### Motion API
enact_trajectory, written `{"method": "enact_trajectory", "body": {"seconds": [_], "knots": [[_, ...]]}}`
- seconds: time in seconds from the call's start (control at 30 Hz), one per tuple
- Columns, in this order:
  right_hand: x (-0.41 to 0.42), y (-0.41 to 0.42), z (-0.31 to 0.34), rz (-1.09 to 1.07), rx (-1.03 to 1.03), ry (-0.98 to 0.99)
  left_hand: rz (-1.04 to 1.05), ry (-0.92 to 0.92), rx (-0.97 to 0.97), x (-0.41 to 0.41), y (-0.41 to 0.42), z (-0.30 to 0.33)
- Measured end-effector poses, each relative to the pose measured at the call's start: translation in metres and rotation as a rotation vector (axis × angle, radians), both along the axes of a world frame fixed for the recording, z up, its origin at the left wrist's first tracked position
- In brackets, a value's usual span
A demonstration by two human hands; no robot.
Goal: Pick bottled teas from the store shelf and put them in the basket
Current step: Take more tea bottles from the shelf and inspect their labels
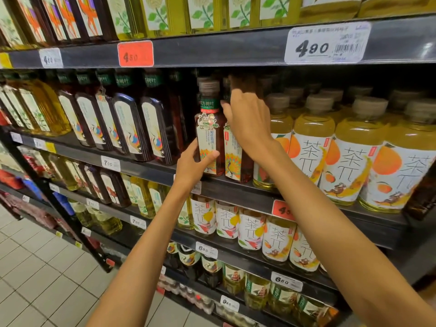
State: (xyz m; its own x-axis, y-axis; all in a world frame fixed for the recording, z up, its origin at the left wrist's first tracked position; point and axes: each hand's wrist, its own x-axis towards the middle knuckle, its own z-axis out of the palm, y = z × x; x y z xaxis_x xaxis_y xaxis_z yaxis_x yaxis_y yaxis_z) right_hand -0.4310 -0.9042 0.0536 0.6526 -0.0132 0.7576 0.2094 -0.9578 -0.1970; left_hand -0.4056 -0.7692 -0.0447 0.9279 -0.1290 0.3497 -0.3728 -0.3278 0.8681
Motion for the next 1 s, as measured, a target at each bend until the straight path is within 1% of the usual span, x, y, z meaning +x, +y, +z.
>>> {"method": "enact_trajectory", "body": {"seconds": [0.07, 0.1, 0.17, 0.23, 0.3, 0.37, 0.47, 0.57, 0.63, 0.7, 0.8, 0.87, 0.93, 0.97, 1.0], "knots": [[-0.003, 0.001, 0.001, 0.016, 0.088, -0.011, 0.038, -0.005, -0.014, -0.009, -0.004, 0.001], [-0.006, 0.001, 0.001, 0.034, 0.157, -0.033, 0.093, -0.018, -0.029, -0.017, -0.007, -0.002], [-0.015, 0.002, 0.000, 0.084, 0.298, -0.061, 0.220, -0.100, -0.067, -0.037, -0.013, -0.010], [-0.025, 0.004, 0.000, 0.191, 0.421, -0.010, 0.259, -0.194, -0.101, -0.059, -0.019, -0.019], [-0.037, 0.007, -0.001, 0.343, 0.511, 0.043, 0.206, -0.209, -0.110, -0.076, -0.023, -0.024], [-0.054, 0.010, -0.002, 0.447, 0.568, 0.017, 0.125, -0.179, -0.125, -0.089, -0.026, -0.025], [-0.082, 0.008, -0.005, 0.523, 0.667, -0.063, 0.020, -0.145, -0.143, -0.104, -0.025, -0.023], [-0.105, -0.001, -0.009, 0.607, 0.855, -0.040, -0.073, -0.074, -0.142, -0.126, -0.020, -0.019], [-0.121, -0.006, -0.013, 0.667, 0.969, 0.013, -0.149, -0.012, -0.136, -0.146, -0.018, -0.017], [-0.134, -0.010, -0.020, 0.708, 1.017, 0.074, -0.196, 0.047, -0.173, -0.169, -0.021, -0.021], [-0.146, -0.020, -0.033, 0.790, 1.040, 0.237, -0.258, 0.251, -0.296, -0.205, -0.026, -0.031], [-0.150, -0.028, -0.038, 0.975, 1.129, 0.460, -0.359, 0.383, -0.358, -0.225, -0.026, -0.035], [-0.154, -0.034, -0.041, 1.208, 1.275, 0.669, -0.484, 0.464, -0.437, -0.238, -0.026, -0.037], [-0.156, -0.035, -0.043, 1.295, 1.366, 0.726, -0.537, 0.497, -0.470, -0.242, -0.027, -0.037], [-0.158, -0.035, -0.044, 1.338, 1.447, 0.742, -0.575, 0.529, -0.496, -0.244, -0.027, -0.036]]}}
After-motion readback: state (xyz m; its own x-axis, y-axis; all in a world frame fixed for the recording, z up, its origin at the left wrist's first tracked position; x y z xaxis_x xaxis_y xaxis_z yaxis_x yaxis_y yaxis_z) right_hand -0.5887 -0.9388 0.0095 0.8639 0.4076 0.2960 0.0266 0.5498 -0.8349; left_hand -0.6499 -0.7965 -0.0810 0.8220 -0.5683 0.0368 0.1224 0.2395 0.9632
